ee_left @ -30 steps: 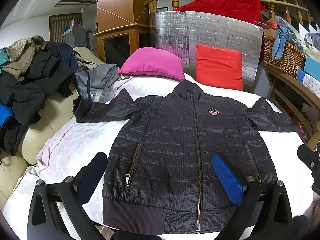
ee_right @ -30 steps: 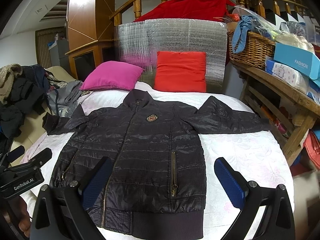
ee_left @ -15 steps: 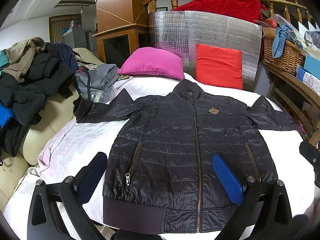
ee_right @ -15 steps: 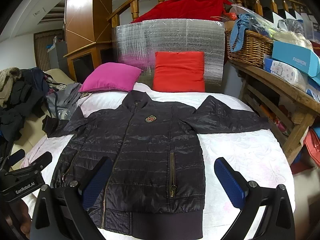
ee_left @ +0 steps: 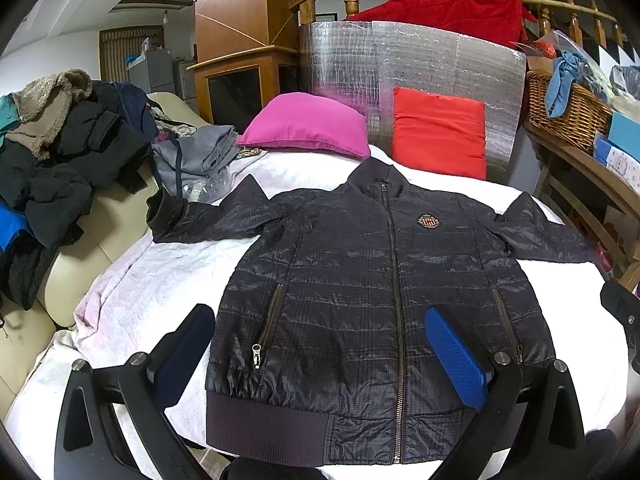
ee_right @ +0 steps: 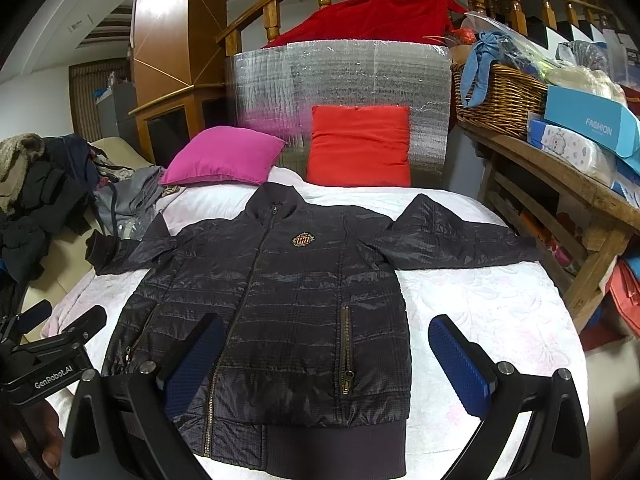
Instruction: Fold large clothes
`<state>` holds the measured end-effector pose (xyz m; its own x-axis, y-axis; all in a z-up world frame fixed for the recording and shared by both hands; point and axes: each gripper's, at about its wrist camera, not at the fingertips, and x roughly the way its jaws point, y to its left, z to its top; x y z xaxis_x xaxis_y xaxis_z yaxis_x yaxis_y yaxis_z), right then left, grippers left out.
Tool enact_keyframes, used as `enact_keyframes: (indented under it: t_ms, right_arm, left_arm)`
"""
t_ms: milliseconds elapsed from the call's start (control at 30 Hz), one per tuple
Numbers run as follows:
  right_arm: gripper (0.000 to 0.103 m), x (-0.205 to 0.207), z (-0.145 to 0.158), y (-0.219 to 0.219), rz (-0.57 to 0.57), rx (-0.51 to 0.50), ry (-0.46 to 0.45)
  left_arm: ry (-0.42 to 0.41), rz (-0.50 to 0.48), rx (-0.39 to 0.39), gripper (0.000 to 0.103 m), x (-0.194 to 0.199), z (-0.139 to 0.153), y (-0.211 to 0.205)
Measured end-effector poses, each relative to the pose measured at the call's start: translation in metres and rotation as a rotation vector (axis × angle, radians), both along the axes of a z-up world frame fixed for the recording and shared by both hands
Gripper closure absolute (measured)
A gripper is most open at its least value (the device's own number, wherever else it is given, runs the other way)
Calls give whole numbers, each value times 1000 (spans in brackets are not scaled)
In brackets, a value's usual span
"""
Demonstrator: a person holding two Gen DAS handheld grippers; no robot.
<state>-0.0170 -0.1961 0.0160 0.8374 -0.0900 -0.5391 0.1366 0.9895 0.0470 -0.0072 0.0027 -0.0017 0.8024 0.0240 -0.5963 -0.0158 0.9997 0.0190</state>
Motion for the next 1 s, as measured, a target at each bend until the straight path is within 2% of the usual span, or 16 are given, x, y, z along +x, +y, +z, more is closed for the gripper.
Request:
enact_keyframes:
  t_ms: [667,867,1000]
  right_arm:
    - [0,7,-8,-8,-8,19,16]
    - [0,10,-22,-25,-25,51,46]
    - [0,17,-38,-53,-31,140,85]
  left_arm:
    - [21,-6,1,0,5,-7,-4]
    - [86,-31,-56,0,18,-21,-4]
    - [130,-26,-49,0,28,-36,-7]
